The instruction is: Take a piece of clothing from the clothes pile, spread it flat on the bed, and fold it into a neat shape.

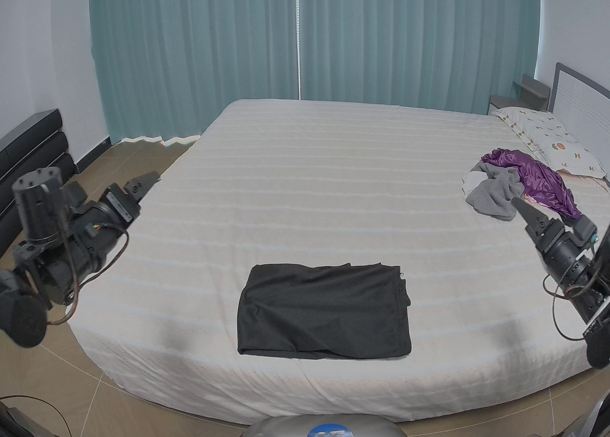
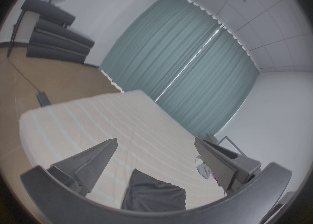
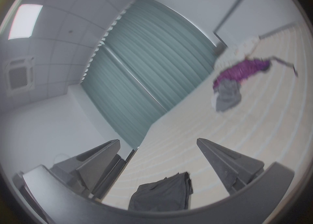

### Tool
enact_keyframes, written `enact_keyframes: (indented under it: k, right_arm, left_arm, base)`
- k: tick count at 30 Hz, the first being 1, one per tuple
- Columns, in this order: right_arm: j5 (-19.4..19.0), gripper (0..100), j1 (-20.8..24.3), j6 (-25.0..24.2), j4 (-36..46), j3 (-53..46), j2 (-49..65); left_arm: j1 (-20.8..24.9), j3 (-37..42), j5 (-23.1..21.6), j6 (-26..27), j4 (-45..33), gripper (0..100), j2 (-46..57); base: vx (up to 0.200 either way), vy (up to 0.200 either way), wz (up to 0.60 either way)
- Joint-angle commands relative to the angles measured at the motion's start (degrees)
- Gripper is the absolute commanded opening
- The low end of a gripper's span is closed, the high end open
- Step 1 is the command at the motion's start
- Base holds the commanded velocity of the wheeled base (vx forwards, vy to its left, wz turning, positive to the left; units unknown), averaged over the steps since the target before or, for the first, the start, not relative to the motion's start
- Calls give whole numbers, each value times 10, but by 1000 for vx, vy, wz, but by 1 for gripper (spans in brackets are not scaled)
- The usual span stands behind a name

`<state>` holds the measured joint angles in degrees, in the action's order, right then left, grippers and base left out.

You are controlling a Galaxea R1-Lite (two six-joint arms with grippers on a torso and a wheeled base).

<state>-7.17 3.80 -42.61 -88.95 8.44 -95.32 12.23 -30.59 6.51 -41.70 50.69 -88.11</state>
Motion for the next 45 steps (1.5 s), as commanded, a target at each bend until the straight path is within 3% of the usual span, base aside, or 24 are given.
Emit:
enact_keyframes:
  k: [1, 2, 4, 7, 9, 11, 12, 14, 15, 16, 17, 21, 26, 33, 37, 42, 45]
  right_arm:
    - [17, 100, 2, 142, 49, -84, 255]
    - [17, 100, 2, 142, 49, -84, 255]
    - [55, 100, 2, 155, 144, -84, 363]
    - [52, 100, 2, 172, 268, -84, 486]
    - [48, 100, 1, 203, 346, -84, 548]
    - [44, 100, 1, 268, 479, -82, 653]
    - [44, 100, 2, 275, 495, -80, 668]
    - [36, 100, 2, 322, 650, -45, 781]
    - [36, 100, 2, 322, 650, -45, 781]
    - [34, 100, -4, 348, 776, -3, 844]
    - [34, 100, 0, 362, 834, 19, 871]
    - [34, 100, -20, 405, 956, 89, 920]
    - [42, 100, -38, 424, 969, 104, 946]
    - [70, 100, -38, 458, 948, 106, 952]
    - [71, 100, -38, 469, 889, 86, 952]
    - [56, 100, -38, 473, 680, -53, 952]
    - [40, 100, -38, 472, 653, -84, 952]
  left_arm:
    - [-1, 117, 70, 102, 0, 100, 252]
    - [-1, 117, 70, 102, 0, 100, 252]
    - [0, 151, 107, 156, -7, 100, 343]
    - [0, 172, 129, 220, -39, 100, 430]
    - [0, 179, 136, 243, -69, 100, 477]
    - [-1, 176, 148, 269, -131, 100, 552]
    - [-1, 175, 150, 273, -140, 100, 561]
    - [-4, 172, 163, 306, -217, 100, 635]
    - [-4, 172, 163, 306, -217, 100, 635]
    - [-5, 171, 170, 343, -259, 100, 684]
    - [-7, 171, 170, 356, -274, 100, 706]
    - [-33, 165, 171, 374, -309, 100, 762]
    - [-70, 164, 170, 402, -333, 100, 813]
    - [-72, 165, 169, 436, -314, 100, 828]
    - [-72, 191, 167, 436, -308, 100, 828]
    - [-72, 280, 166, 436, -256, 100, 828]
    - [-72, 306, 141, 432, -235, 100, 828]
  base:
    - [0, 0, 0]
    - [0, 0, 0]
    - [0, 0, 0]
    - [0, 0, 0]
    - [0, 0, 0]
    - [0, 0, 0]
    - [0, 0, 0]
    - [0, 0, 0]
    - [0, 0, 0]
    - [0, 0, 0]
    - [0, 0, 0]
    - [0, 0, 0]
    - [0, 0, 0]
    - [0, 0, 0]
    - [0, 0, 0]
    - [0, 0, 0]
    - [0, 0, 0]
